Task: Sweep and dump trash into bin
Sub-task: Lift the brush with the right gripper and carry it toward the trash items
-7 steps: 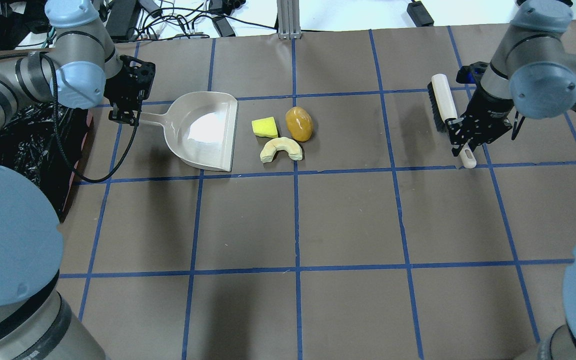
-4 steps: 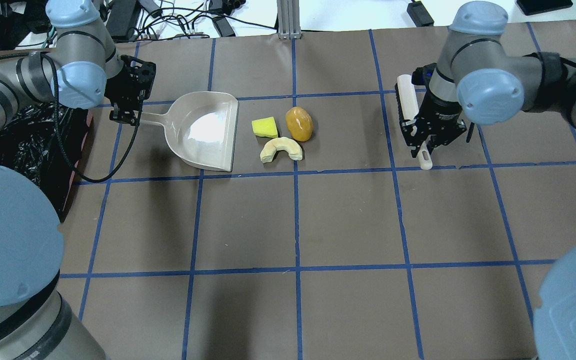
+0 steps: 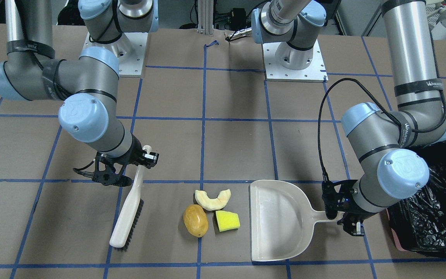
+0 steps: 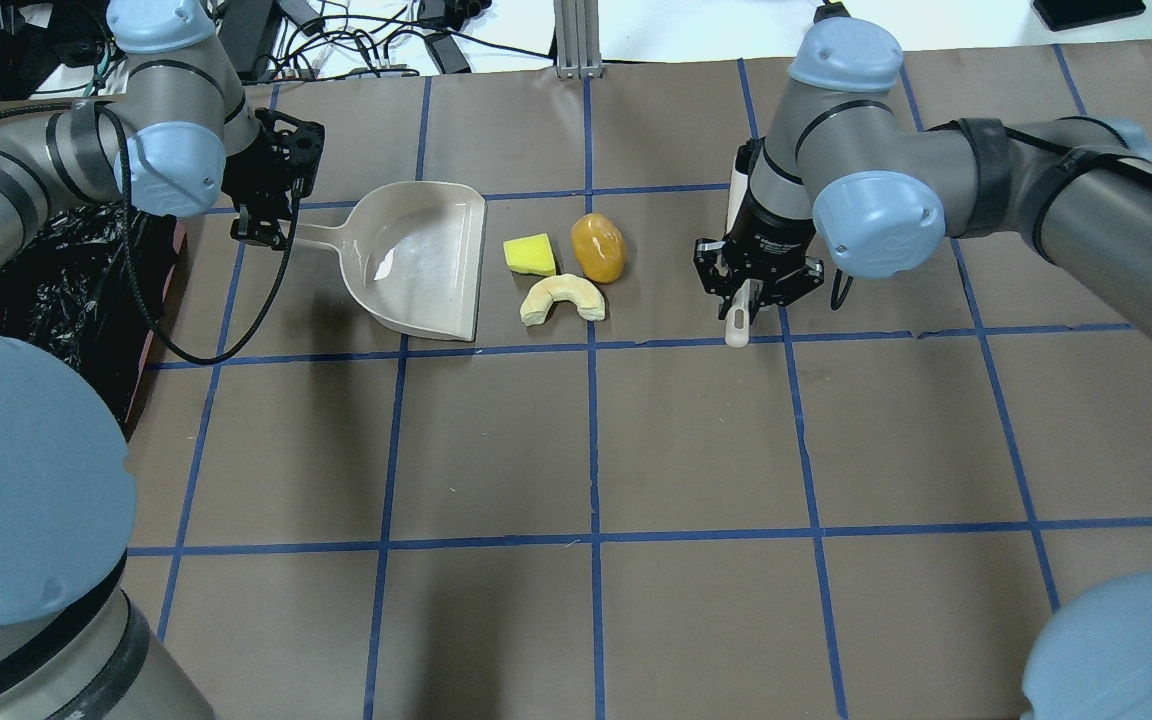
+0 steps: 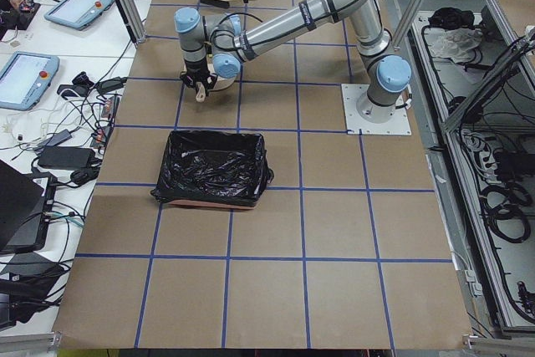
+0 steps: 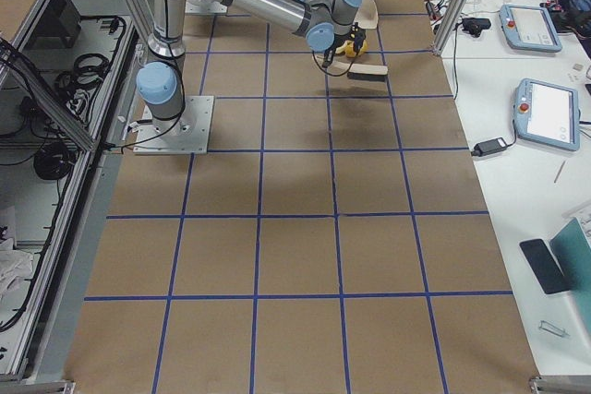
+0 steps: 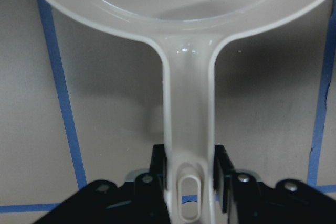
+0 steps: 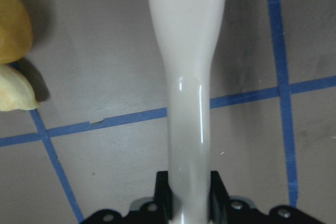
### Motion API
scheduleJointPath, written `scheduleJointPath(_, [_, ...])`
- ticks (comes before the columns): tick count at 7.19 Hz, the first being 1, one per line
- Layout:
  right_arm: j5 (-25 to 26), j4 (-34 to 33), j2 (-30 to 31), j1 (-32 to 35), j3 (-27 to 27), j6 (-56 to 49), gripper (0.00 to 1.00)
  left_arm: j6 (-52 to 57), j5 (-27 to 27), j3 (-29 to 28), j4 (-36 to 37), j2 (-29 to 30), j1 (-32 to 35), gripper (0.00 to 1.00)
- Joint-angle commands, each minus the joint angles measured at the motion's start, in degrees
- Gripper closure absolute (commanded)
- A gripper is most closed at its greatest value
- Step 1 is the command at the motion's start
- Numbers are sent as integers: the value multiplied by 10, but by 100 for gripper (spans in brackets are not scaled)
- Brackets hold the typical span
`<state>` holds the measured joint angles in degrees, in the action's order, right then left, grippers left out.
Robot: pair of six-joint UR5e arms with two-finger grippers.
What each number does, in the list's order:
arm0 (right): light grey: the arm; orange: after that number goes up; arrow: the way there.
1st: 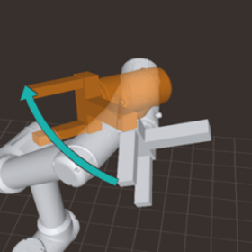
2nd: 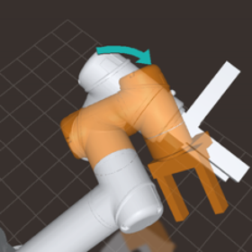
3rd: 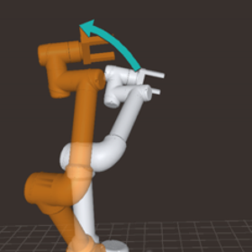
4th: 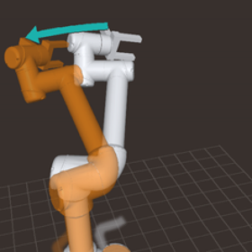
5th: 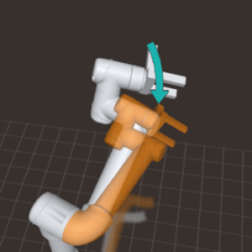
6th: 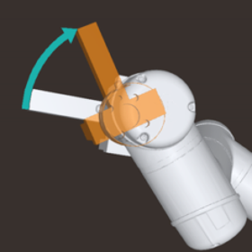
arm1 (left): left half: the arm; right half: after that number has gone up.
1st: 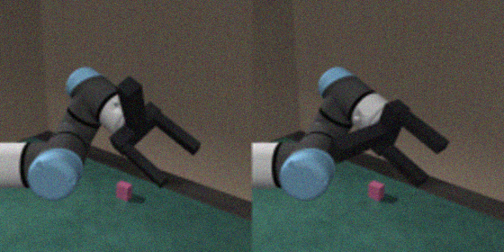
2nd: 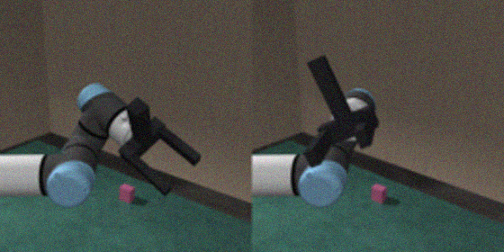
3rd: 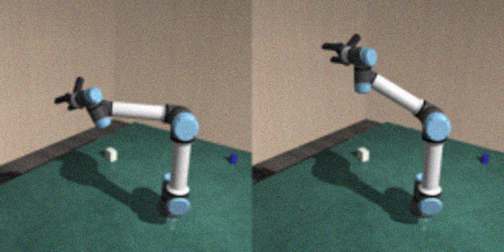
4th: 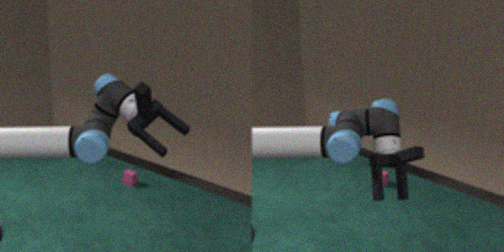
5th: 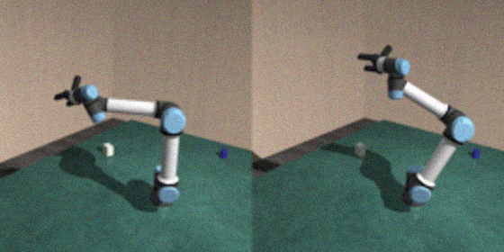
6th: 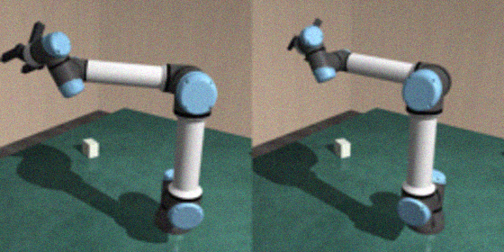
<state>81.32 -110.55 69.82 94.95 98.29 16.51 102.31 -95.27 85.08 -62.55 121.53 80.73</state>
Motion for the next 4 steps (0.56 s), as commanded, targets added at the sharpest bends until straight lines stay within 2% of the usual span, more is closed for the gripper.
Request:
scheduleJointPath(1, [-18,2,-5,42,1,49,100,-2,-1,0,0,-2,0,95])
scheduleJointPath(2, [-40,3,-6,58,1,50,100,-3,-1,1,0,0,0,95])
scheduleJointPath(4, [-41,4,-18,90,3,63,100,-3,0,1,-1,2,0,95])
